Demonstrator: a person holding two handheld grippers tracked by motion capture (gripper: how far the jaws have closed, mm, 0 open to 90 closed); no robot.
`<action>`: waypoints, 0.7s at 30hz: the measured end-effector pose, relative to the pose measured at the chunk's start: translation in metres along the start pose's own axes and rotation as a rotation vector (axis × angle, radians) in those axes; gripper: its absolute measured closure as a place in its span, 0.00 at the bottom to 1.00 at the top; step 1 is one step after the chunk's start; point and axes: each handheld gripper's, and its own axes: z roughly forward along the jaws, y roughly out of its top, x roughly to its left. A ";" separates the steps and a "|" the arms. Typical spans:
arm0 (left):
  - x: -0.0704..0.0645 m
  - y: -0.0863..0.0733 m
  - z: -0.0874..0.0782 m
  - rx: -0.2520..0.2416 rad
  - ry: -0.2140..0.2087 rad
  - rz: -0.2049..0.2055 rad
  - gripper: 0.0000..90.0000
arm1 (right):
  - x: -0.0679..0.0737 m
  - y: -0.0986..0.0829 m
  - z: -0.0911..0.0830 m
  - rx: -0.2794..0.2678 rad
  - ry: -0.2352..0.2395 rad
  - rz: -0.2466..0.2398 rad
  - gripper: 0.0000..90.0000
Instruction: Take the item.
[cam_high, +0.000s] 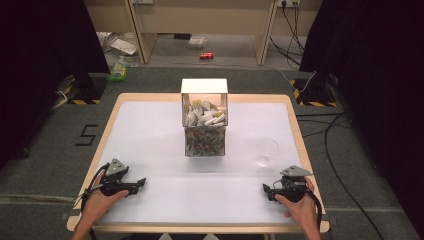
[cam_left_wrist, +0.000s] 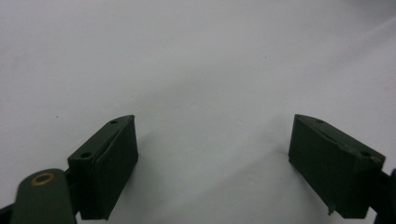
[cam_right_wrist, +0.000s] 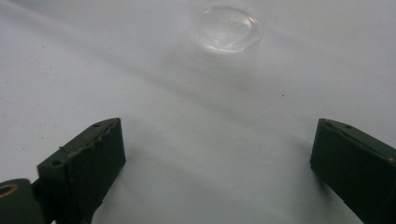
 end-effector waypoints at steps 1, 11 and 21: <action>0.000 0.000 0.000 0.000 0.000 0.000 0.17 | 0.000 0.000 -0.001 -0.004 -0.003 0.005 0.07; 0.000 0.000 0.000 0.000 0.000 0.000 0.17 | 0.006 0.003 -0.014 -0.072 0.016 0.026 0.22; 0.000 0.000 0.000 0.000 0.000 0.000 0.17 | 0.019 0.011 -0.024 -0.123 0.028 0.008 0.22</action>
